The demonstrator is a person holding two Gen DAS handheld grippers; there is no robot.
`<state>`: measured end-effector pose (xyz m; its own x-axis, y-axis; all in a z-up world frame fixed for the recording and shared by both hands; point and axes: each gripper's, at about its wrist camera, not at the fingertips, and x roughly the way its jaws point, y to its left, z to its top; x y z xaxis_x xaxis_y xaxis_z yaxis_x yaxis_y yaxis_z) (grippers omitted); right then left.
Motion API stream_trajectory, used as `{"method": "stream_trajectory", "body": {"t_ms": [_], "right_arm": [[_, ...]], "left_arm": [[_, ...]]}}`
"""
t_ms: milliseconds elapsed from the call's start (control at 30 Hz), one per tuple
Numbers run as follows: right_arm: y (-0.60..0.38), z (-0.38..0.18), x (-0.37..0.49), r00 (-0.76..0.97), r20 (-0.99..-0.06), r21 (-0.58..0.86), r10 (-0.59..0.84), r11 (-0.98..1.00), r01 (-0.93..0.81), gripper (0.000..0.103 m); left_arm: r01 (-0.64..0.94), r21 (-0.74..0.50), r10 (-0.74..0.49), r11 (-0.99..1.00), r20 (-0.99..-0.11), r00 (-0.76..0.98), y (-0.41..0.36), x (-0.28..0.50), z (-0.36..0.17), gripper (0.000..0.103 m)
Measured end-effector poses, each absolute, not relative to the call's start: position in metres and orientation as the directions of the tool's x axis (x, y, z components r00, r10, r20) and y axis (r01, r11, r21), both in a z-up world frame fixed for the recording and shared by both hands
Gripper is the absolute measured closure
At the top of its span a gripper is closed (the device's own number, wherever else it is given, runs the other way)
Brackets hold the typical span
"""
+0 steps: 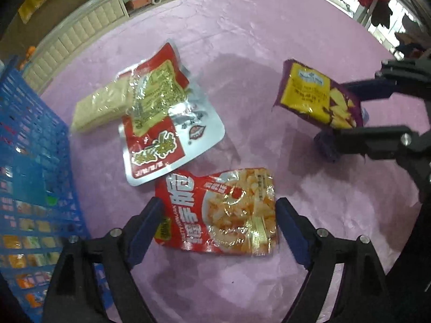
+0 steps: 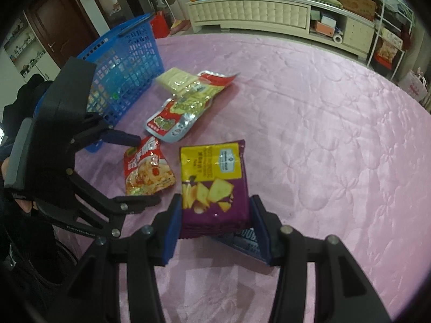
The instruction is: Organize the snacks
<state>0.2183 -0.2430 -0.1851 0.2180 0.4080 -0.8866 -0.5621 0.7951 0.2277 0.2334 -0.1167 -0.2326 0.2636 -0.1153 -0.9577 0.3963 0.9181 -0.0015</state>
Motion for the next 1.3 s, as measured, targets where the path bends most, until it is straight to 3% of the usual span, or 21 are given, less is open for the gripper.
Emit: {"method": "stream_trajectory", "body": {"t_ms": [233, 400, 467, 833, 967, 1300], "right_arm": [[-0.248, -0.197, 0.222, 0.198, -0.888, 0.254, 0.416, 0.801, -0.542, 0.049], [-0.245, -0.198, 0.222, 0.189, -0.883, 0.271, 0.429, 0.797, -0.54, 0.049], [-0.244, -0.198, 0.221, 0.185, -0.882, 0.278, 0.434, 0.794, -0.541, 0.049], [-0.23, -0.184, 0.208, 0.194, -0.883, 0.261, 0.427, 0.792, -0.552, 0.049], [-0.231, -0.177, 0.199, 0.203, -0.887, 0.248, 0.415, 0.798, -0.549, 0.049], [-0.231, -0.173, 0.177, 0.206, -0.901, 0.221, 0.38, 0.815, -0.536, 0.049]], "left_arm": [[0.386, -0.014, -0.127, 0.922, -0.955, 0.269, -0.113, 0.239, -0.235, 0.019], [0.319, -0.07, -0.166, 0.945, -0.944, 0.285, -0.086, 0.241, -0.23, 0.054], [0.313, -0.091, -0.186, 0.946, -0.939, 0.291, -0.08, 0.24, -0.23, 0.057], [0.286, -0.042, -0.134, 0.957, -0.942, 0.309, -0.095, 0.243, -0.233, 0.064], [0.3, -0.083, -0.181, 0.95, -0.932, 0.315, -0.099, 0.232, -0.225, 0.094], [0.299, -0.105, -0.196, 0.949, -0.935, 0.297, -0.099, 0.216, -0.236, 0.099]]}}
